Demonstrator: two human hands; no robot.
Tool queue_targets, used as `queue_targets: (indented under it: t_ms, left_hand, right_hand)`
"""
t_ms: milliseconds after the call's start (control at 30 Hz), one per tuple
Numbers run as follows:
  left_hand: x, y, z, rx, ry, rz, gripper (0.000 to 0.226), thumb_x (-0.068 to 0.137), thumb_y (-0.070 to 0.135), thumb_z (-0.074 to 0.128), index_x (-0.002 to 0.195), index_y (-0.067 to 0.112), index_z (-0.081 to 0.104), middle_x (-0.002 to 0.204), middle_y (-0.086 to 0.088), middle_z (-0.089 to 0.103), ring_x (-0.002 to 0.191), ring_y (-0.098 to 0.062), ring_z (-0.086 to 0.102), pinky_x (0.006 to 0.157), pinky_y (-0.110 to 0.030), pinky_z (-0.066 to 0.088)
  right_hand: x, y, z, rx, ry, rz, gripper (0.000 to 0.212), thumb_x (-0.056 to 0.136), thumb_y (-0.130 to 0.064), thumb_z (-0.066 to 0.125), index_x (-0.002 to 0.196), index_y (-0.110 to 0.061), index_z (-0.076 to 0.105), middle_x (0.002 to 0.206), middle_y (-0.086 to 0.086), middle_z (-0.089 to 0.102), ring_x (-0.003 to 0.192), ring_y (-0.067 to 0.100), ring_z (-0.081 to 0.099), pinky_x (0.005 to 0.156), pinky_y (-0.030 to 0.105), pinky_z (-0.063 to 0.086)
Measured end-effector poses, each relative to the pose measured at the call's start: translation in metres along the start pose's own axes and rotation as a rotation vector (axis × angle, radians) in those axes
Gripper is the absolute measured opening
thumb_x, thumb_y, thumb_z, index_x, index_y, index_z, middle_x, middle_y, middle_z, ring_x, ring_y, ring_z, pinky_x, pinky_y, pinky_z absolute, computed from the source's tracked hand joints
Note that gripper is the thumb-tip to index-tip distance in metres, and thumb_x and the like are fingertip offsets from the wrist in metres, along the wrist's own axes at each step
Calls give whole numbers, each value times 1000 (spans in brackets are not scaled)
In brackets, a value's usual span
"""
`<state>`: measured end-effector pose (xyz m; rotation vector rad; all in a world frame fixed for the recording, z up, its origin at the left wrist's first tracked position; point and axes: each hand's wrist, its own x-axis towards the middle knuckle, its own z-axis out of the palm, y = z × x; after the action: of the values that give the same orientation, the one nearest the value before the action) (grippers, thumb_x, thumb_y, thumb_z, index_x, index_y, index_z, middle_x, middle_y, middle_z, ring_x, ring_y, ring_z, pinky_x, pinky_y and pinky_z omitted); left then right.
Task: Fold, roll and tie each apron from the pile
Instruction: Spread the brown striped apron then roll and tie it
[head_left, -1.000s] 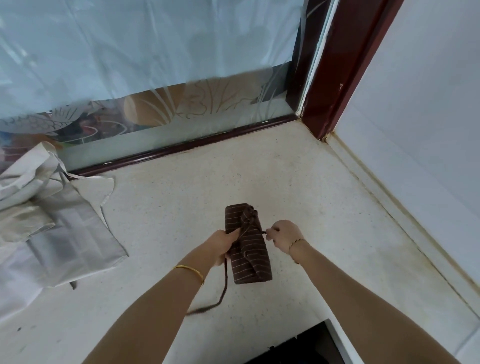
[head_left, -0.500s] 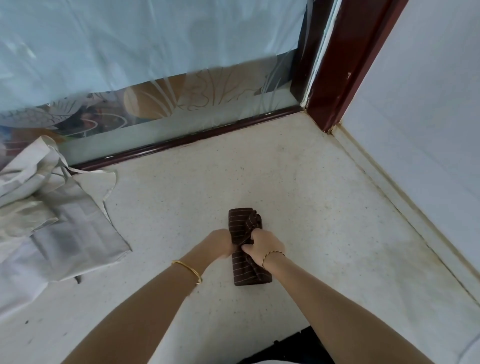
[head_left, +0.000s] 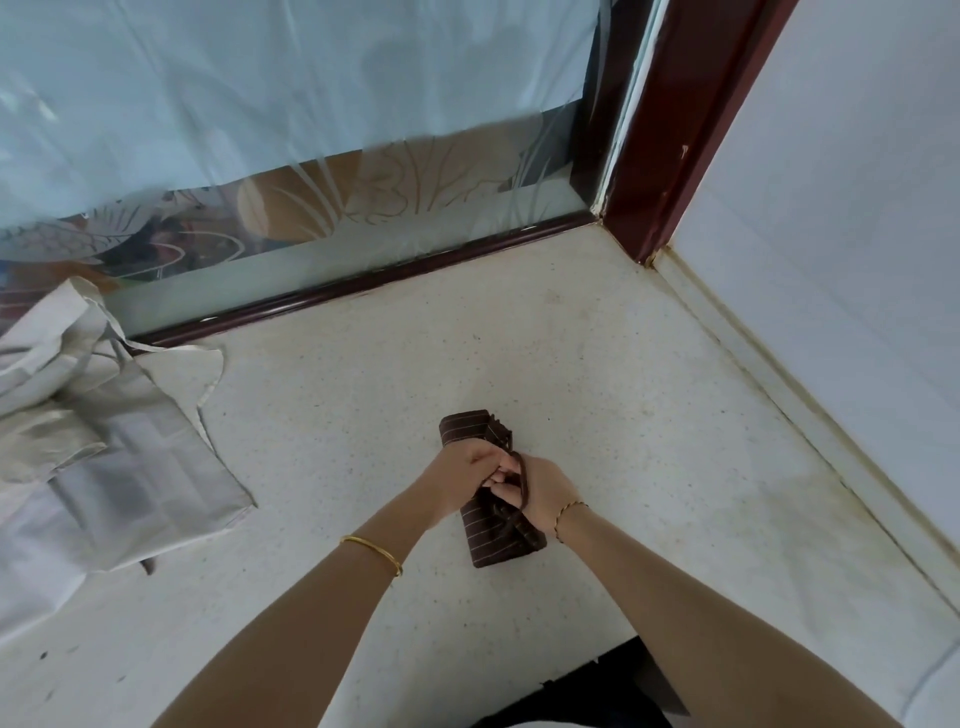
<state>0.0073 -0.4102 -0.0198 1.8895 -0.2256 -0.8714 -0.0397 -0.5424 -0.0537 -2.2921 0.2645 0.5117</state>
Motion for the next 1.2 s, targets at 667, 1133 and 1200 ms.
queue_targets:
  t_ms: [667, 1133, 1200]
  left_hand:
    - [10, -13, 6, 358, 43, 102, 20, 93, 20, 55, 88, 6, 68, 83, -6, 62, 74, -14, 55, 76, -35, 49]
    - [13, -9, 2, -72, 129, -117, 14, 94, 10, 54, 94, 5, 68, 69, 4, 62, 61, -4, 52, 51, -7, 42]
    - [15, -8, 0, -37, 124, -157, 10, 90, 10, 60, 82, 6, 66, 71, 1, 61, 63, -6, 54, 52, -8, 43]
  right_hand:
    - [-4, -1, -27, 298, 142, 67, 26, 97, -2, 39, 104, -11, 62, 92, 8, 64, 62, 18, 64, 58, 26, 56]
    - [-11, -7, -23, -358, 186, -85, 22, 94, -36, 53, 102, -18, 63, 99, -3, 63, 86, 14, 59, 73, 25, 47]
    - [-14, -9, -22, -382, 150, -115, 23, 93, -35, 55, 106, -19, 63, 103, -4, 64, 92, 14, 61, 79, 25, 49]
